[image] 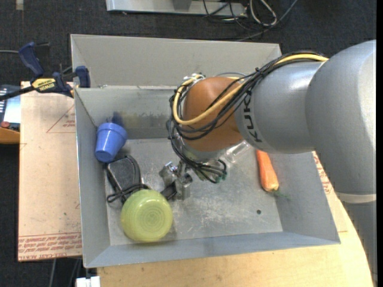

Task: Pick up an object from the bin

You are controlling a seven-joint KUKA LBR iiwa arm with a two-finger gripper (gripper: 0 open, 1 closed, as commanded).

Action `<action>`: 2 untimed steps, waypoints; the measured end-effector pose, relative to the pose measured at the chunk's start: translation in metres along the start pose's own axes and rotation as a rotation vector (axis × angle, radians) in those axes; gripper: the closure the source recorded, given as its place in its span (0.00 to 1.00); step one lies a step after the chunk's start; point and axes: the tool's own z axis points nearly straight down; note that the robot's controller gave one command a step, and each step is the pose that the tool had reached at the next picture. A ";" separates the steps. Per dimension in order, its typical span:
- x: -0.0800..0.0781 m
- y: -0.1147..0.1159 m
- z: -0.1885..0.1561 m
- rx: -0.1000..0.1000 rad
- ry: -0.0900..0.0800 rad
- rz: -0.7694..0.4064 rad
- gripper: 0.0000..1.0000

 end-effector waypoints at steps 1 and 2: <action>0.000 0.000 0.000 0.000 0.000 0.001 1.00; 0.001 0.001 -0.015 -0.002 0.001 0.001 1.00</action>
Offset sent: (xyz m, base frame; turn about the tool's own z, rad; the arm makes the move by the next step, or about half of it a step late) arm 0.0000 0.0000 0.0281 0.0004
